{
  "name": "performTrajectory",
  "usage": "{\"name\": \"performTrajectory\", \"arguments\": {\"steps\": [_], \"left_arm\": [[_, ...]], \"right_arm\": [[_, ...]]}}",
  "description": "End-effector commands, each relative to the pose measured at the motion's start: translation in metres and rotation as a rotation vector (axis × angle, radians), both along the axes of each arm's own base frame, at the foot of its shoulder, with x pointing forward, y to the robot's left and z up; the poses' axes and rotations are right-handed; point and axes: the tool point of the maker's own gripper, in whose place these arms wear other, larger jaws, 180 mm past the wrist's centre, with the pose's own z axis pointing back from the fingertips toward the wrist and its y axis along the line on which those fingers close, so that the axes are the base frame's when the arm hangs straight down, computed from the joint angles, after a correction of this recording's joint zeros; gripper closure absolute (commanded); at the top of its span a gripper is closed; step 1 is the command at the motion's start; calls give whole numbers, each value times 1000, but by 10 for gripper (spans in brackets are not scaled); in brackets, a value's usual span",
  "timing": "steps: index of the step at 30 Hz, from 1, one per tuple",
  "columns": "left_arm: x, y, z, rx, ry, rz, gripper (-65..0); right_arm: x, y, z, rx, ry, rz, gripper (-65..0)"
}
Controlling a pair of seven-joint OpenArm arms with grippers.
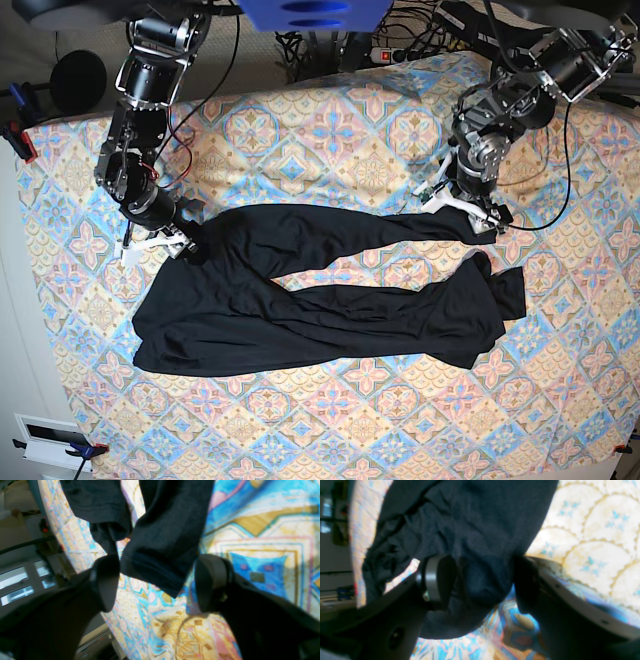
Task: Layout the t-shirt on the table in an organized manner, then fold the t-shirt properly
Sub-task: 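Grasp the sleeve ends with both grippers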
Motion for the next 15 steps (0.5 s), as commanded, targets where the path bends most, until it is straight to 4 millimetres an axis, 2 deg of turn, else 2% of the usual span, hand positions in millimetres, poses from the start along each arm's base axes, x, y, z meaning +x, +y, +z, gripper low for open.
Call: {"name": "performTrajectory", "arguments": {"steps": [1, 4, 6, 8, 11, 13, 15], "left_arm": [[2, 28, -5, 66, 39, 68, -423], [11, 26, 0, 60, 18, 68, -347], [11, 24, 0, 61, 16, 63, -294], [6, 26, -2, 65, 26, 64, -251], [-15, 34, -13, 86, 74, 67, -220], [-19, 35, -15, 81, 85, 68, -199], [-18, 32, -14, 78, 77, 61, -176]], "right_arm": [[-8, 12, -13, 12, 103, 51, -382], [16, 12, 1, 16, 64, 54, -382], [19, 13, 6, 15, 54, 59, -382], [7, 13, -3, 15, 81, 64, -382], [-10, 13, -5, 5, 98, 78, -360], [-9, 14, -1, 16, 78, 73, -280], [-6, 18, 4, 51, 60, 67, -151]]}}
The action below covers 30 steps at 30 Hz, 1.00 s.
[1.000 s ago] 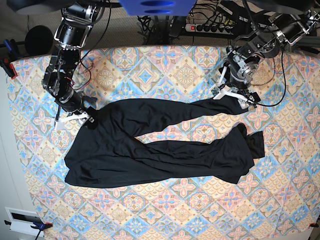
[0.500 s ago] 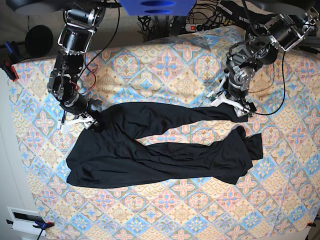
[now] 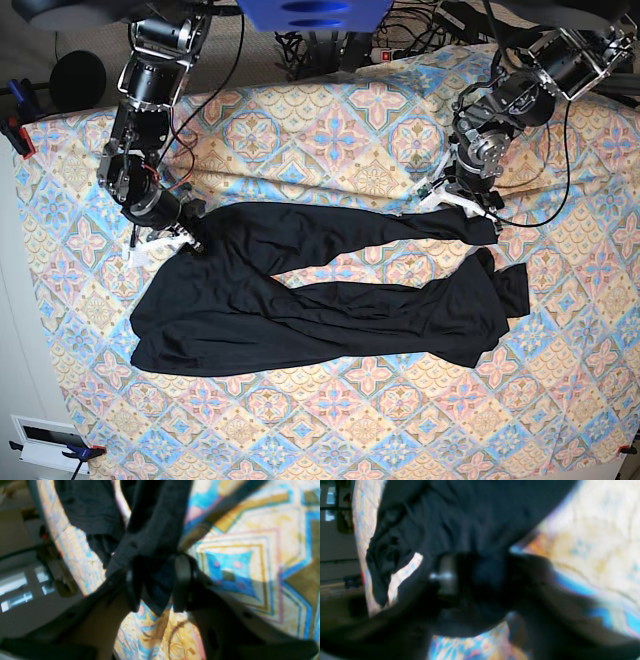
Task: Layout the t-shirt on the table in an organized manner, then fold the t-shirt properly
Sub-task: 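Grasp the sleeve ends with both grippers, then pull the sleeve ends with both grippers, straightening the sleeves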
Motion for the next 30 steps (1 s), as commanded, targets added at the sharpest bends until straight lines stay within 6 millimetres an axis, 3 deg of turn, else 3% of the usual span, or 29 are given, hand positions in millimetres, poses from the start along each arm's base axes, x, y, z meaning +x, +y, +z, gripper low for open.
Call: {"name": "performTrajectory", "arguments": {"steps": [1, 3, 6, 11, 17, 20, 30], "left_arm": [[-11, 27, -6, 59, 74, 78, -168], [-11, 19, -1, 45, 69, 60, -161], [-10, 1, 7, 32, 79, -8, -154], [-17, -10, 24, 46, 92, -11, -132], [-16, -27, 49, 23, 67, -78, -131], [-16, -36, 57, 2, 51, -101, -129], [-32, -38, 48, -4, 89, -106, -136]], "right_arm": [[-4, 5, 0, 12, 22, 28, -84], [-1, 9, 6, 51, 3, 23, 0], [-1, 10, 7, 71, 1, 24, -5], [-14, 3, 8, 41, 0, 23, 0], [-18, -2, 25, -3, -52, 33, 0], [-27, -3, 21, -8, -38, 32, 0], [-33, -13, 19, -34, -28, 33, 0]]}}
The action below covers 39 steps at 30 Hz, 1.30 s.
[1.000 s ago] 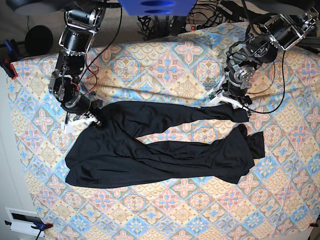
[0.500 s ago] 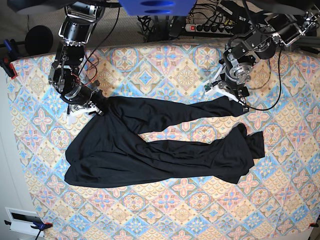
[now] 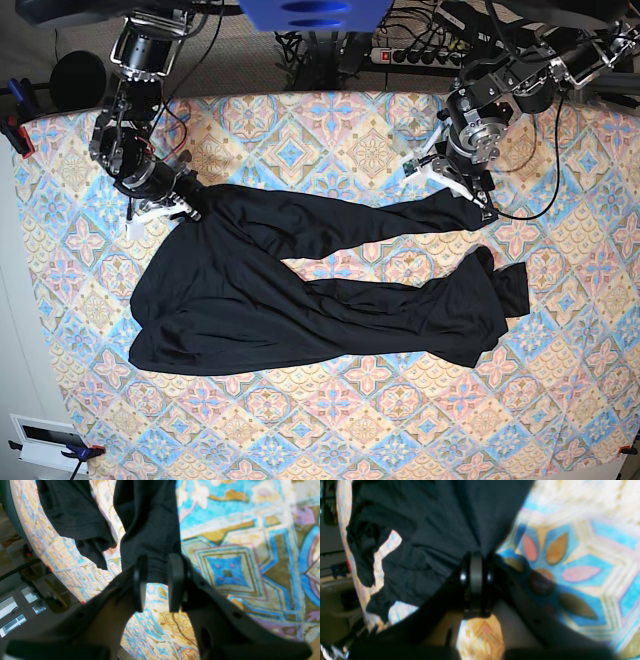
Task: Layout the t-shirt on the table in an organized manner, then fold the t-shirt properly
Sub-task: 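Pull the sleeve ends with both grippers, straightening the sleeves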
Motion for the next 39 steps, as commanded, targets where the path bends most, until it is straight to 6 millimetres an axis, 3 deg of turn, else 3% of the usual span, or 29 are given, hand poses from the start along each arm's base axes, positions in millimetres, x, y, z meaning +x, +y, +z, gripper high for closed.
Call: {"name": "performTrajectory", "arguments": {"steps": [1, 7, 9, 14, 22, 26, 31, 37, 39], "left_arm": [[2, 4, 5, 11, -17, 1, -145], [-5, 25, -18, 70, 39, 41, -248], [-9, 39, -30, 107, 69, 64, -255], [-10, 49, -52, 110, 96, 67, -255], [19, 58, -36, 73, 15, 166, -254], [22, 54, -31, 61, 3, 158, -192], [23, 50, -28, 50, -6, 153, 0], [28, 29, -7, -5, -57, 112, 0], [22, 31, -1, 6, -60, 100, 0]], "right_arm": [[10, -4, 12, -9, -44, 0, 0], [10, -3, 12, -9, -44, 5, 0], [10, -3, 12, -9, -44, 5, 0], [10, -3, 12, -9, -44, 5, 0], [12, -3, 13, -9, -48, 3, 0], [10, -3, 12, -8, -44, 4, 0], [11, -3, 12, -9, -45, 3, 0], [10, -3, 12, -9, -44, 5, 0], [12, -3, 17, -15, -58, 7, 0]]}}
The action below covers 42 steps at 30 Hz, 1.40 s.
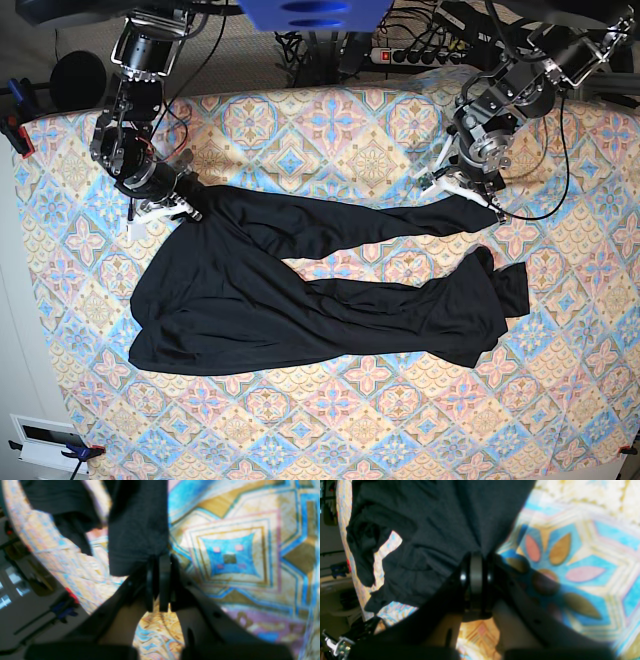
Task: Layout the t-shirt on the table in an organized manner, then fold the t-shirt properly
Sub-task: 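Pull the sleeve ends with both grippers, straightening the sleeves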
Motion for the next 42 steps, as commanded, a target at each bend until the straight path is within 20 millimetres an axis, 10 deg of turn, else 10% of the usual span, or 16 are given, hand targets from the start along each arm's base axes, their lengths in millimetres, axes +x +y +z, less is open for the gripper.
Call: {"name": "performTrajectory", "arguments": {"steps": [1, 14, 42], "left_arm": [[7, 2, 15, 3, -49, -13, 0], [-20, -12, 19, -24, -18, -35, 0], [-98, 65, 2, 191, 197, -95, 0]], "right_arm": [[12, -5, 17, -14, -61, -2, 0], [-9, -8, 8, -28, -27, -3, 0], [-69, -57, -11, -122, 82, -52, 0]]}}
